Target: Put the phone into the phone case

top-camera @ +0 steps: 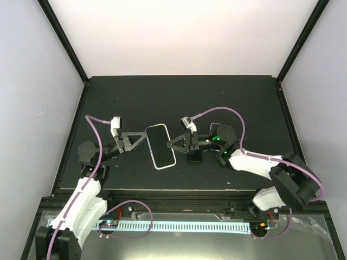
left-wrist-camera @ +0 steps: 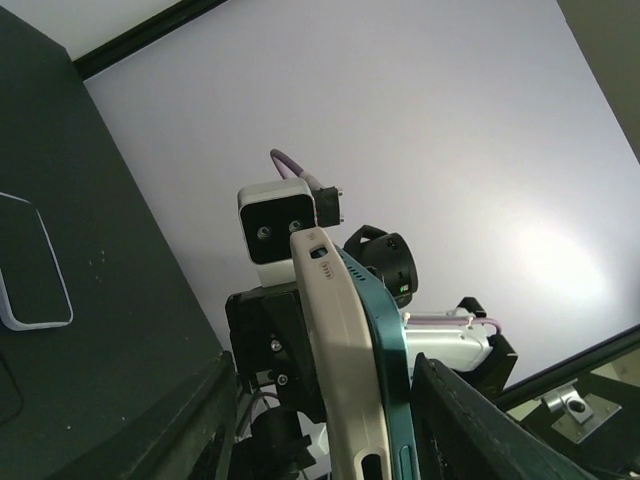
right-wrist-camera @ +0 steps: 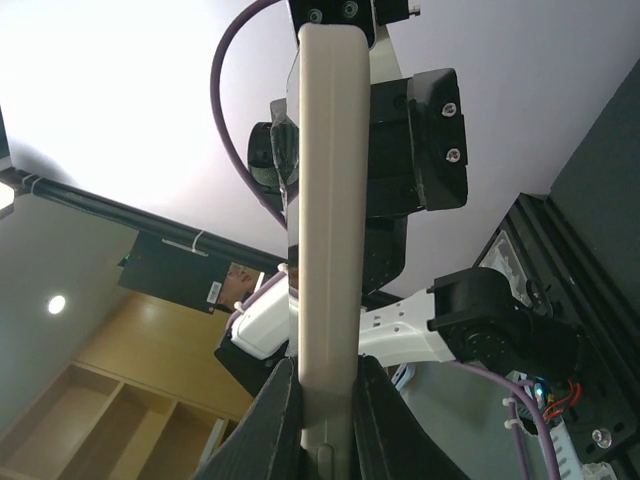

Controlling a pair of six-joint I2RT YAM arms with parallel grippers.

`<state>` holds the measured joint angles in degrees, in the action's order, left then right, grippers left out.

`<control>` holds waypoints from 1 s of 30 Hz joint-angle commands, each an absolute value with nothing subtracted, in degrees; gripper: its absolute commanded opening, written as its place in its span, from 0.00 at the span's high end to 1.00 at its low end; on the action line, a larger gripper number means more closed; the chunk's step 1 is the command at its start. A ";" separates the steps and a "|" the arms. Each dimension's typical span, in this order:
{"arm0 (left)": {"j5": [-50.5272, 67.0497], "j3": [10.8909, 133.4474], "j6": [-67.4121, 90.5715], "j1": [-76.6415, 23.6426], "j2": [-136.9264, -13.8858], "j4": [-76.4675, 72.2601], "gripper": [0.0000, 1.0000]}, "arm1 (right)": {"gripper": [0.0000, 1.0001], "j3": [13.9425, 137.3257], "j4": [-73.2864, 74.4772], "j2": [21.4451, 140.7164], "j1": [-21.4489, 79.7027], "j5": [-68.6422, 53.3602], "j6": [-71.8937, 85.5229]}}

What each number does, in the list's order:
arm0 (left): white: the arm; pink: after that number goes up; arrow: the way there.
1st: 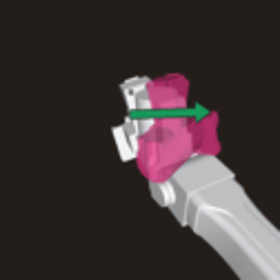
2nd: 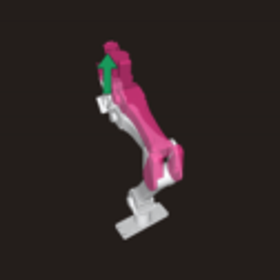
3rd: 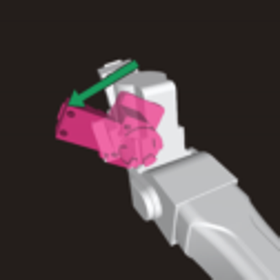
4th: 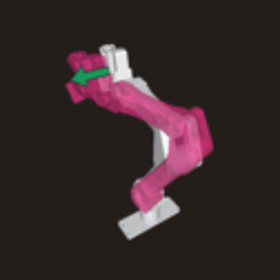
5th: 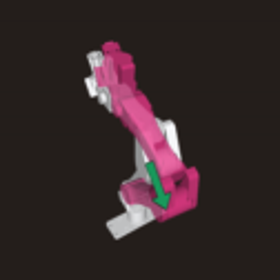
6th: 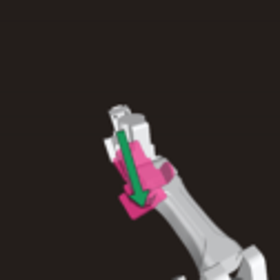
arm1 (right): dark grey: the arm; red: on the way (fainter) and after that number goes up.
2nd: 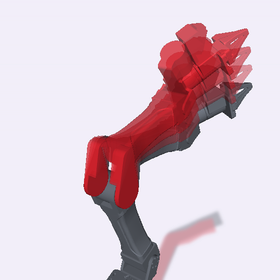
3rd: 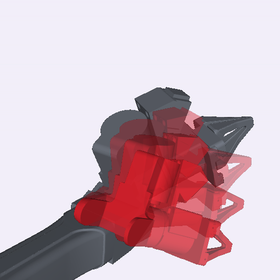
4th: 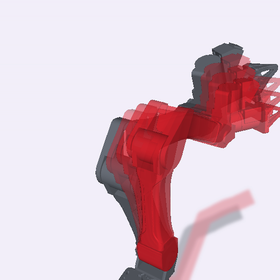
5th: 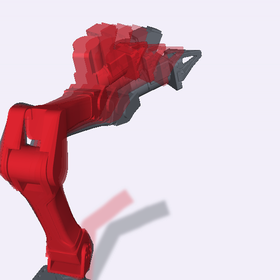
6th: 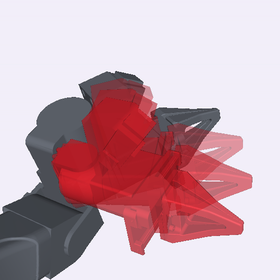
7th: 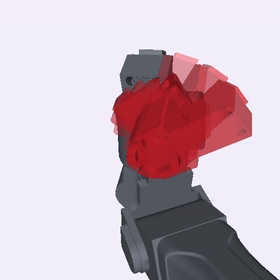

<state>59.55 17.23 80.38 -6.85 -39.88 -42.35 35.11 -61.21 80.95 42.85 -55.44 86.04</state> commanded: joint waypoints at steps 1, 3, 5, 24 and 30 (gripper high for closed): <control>58.89 19.29 79.12 -7.56 -40.42 -41.30 0.53 | 0.99 35.88 -62.88 80.99 42.86 -54.98 84.08; 58.76 19.46 78.25 -7.71 -40.78 -40.17 0.57 | 0.99 35.90 -63.00 81.54 43.04 -54.90 84.11; 58.69 19.55 77.81 -7.89 -41.19 -39.65 0.62 | 0.99 36.10 -63.04 81.85 43.39 -54.97 84.15; 56.78 26.19 63.40 -8.09 -41.86 -10.19 0.98 | 0.97 35.97 -61.27 83.51 43.59 -53.94 82.68; 58.07 22.53 73.19 -8.09 -39.85 -27.70 0.61 | 0.97 33.94 -71.96 84.20 43.57 -54.49 90.04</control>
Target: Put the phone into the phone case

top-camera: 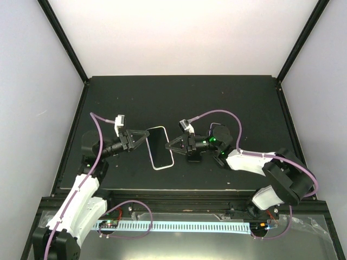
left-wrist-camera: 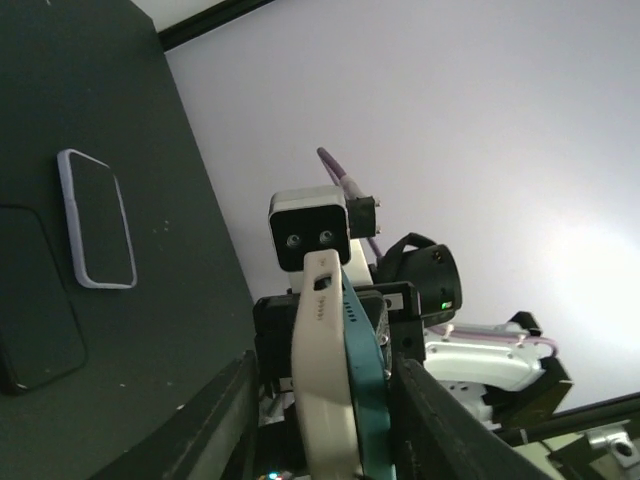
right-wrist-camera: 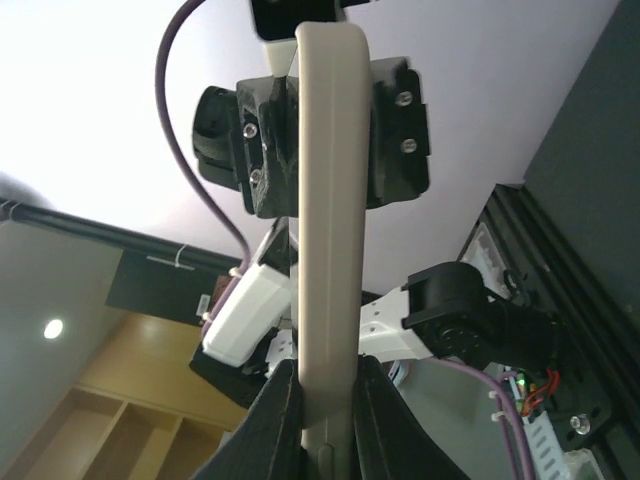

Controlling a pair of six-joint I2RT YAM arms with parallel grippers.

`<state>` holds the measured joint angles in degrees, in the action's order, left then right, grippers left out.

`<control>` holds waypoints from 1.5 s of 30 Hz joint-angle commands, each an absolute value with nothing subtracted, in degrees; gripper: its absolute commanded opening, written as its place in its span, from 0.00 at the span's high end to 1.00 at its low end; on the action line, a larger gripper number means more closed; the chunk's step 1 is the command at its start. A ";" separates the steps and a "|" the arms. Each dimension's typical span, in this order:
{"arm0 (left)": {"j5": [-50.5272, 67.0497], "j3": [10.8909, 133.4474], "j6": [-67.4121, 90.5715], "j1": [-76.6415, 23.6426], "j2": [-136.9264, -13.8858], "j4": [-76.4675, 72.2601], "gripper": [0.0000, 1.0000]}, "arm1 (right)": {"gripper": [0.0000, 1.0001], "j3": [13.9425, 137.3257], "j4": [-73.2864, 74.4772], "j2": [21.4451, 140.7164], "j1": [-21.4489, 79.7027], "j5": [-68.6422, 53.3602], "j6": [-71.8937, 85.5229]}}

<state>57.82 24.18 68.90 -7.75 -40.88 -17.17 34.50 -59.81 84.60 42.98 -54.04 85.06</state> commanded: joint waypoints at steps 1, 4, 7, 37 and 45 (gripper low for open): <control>58.10 22.24 74.23 -8.09 -39.62 -29.73 0.58 | 0.97 33.59 -72.80 84.08 43.56 -54.38 90.73; 58.48 21.98 76.30 -8.09 -39.69 -34.04 0.57 | 0.97 32.78 -75.08 83.63 43.57 -54.36 92.29; 58.41 21.80 77.21 -8.13 -39.73 -35.92 0.63 | 0.97 32.38 -76.18 83.13 43.68 -54.22 93.28; 56.25 29.18 63.55 -10.02 -42.08 -7.25 0.81 | 0.99 33.84 -68.82 82.18 44.39 -49.57 89.52; 58.92 26.00 67.16 -10.11 -40.43 -11.58 0.42 | 0.99 33.50 -71.14 82.71 44.44 -44.88 91.52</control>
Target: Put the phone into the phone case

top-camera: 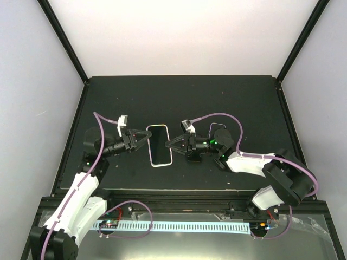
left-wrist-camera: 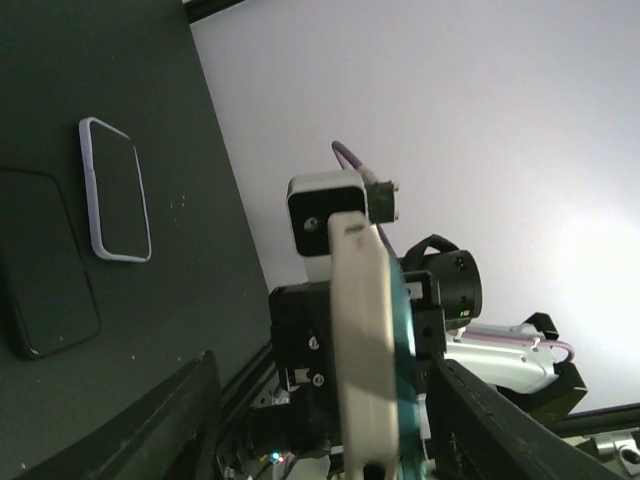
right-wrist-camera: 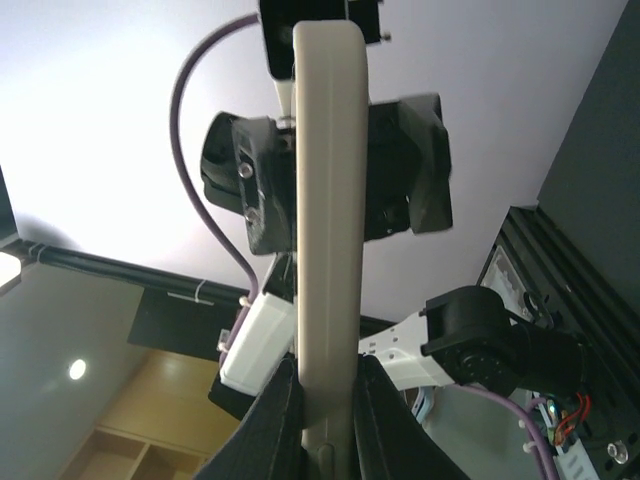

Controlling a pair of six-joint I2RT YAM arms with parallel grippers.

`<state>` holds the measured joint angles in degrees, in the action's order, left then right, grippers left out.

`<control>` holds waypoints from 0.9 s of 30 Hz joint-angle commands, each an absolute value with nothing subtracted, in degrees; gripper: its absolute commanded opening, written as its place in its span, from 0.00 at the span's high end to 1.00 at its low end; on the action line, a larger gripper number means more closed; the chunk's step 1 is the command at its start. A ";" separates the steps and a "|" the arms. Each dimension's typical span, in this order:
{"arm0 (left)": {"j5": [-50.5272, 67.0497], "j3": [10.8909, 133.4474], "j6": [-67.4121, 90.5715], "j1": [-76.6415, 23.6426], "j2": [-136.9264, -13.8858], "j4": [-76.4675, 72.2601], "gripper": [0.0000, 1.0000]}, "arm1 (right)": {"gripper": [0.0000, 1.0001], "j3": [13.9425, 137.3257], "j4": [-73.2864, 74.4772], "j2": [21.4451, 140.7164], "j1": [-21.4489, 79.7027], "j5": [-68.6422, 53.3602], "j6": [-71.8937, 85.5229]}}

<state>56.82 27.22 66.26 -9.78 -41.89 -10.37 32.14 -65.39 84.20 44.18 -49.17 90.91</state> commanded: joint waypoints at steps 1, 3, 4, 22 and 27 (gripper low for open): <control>59.09 25.53 67.27 -10.11 -40.09 -11.60 0.41 | 0.99 33.47 -71.56 82.90 44.47 -44.38 91.79; 59.31 25.01 67.27 -10.11 -39.63 -11.17 0.45 | 0.99 33.53 -71.98 83.41 44.39 -43.69 92.01; 59.40 24.93 67.13 -10.19 -39.49 -10.78 0.50 | 0.99 33.61 -71.94 83.55 44.39 -43.50 91.95; 61.60 32.64 56.27 -10.38 -45.57 2.60 0.97 | 0.97 35.73 -57.73 82.47 44.40 -44.81 82.67; 61.79 32.08 57.93 -10.42 -44.25 0.87 0.64 | 0.99 35.45 -60.83 82.23 44.34 -41.43 85.46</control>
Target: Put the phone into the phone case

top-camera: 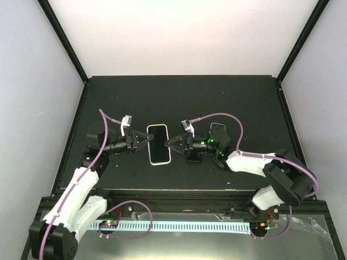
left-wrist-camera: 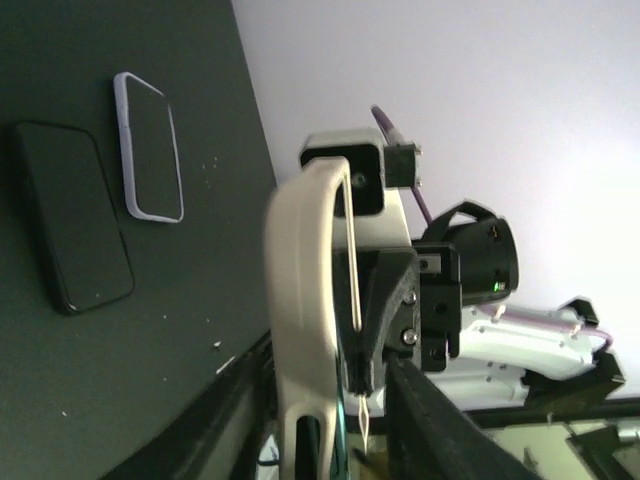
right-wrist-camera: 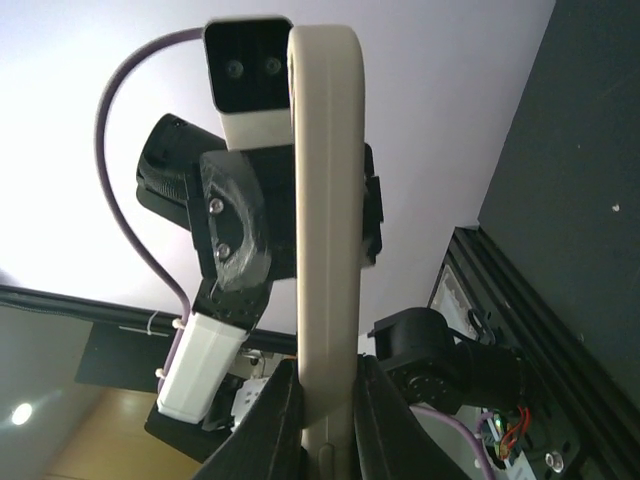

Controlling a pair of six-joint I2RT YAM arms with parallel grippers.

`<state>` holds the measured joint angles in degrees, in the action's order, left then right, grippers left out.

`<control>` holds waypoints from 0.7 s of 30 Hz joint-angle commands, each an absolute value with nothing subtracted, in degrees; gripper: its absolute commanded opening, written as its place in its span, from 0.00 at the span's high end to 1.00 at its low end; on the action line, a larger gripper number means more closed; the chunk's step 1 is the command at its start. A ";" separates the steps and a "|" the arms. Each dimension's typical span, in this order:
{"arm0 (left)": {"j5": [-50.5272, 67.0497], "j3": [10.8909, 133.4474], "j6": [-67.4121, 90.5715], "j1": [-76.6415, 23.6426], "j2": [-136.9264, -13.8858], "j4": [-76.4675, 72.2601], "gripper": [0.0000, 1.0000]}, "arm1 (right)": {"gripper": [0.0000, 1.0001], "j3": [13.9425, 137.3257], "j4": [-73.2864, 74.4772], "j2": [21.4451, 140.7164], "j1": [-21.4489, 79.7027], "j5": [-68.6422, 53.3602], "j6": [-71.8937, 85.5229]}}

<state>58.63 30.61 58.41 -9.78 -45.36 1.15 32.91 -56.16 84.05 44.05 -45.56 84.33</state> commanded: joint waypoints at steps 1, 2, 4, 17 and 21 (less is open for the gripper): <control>61.78 31.63 58.46 -10.38 -43.81 0.59 0.55 | 0.99 35.34 -61.06 82.11 44.28 -40.15 85.91; 61.75 31.02 59.02 -10.37 -43.21 0.10 0.49 | 0.99 35.02 -61.56 82.04 44.23 -39.00 86.52; 62.16 29.25 60.82 -10.42 -42.03 -1.98 0.42 | 0.99 34.12 -63.46 82.24 43.92 -37.05 88.00; 62.17 26.97 61.16 -10.98 -39.89 -1.63 0.81 | 0.99 33.32 -66.74 83.45 43.22 -34.55 89.98; 60.53 30.73 54.40 -11.08 -41.76 7.26 0.98 | 0.96 33.69 -63.62 82.77 43.26 -35.32 87.97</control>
<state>61.65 26.57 61.25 -10.63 -40.27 -0.10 32.77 -60.07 84.31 43.55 -36.01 88.82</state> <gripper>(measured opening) 0.057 0.112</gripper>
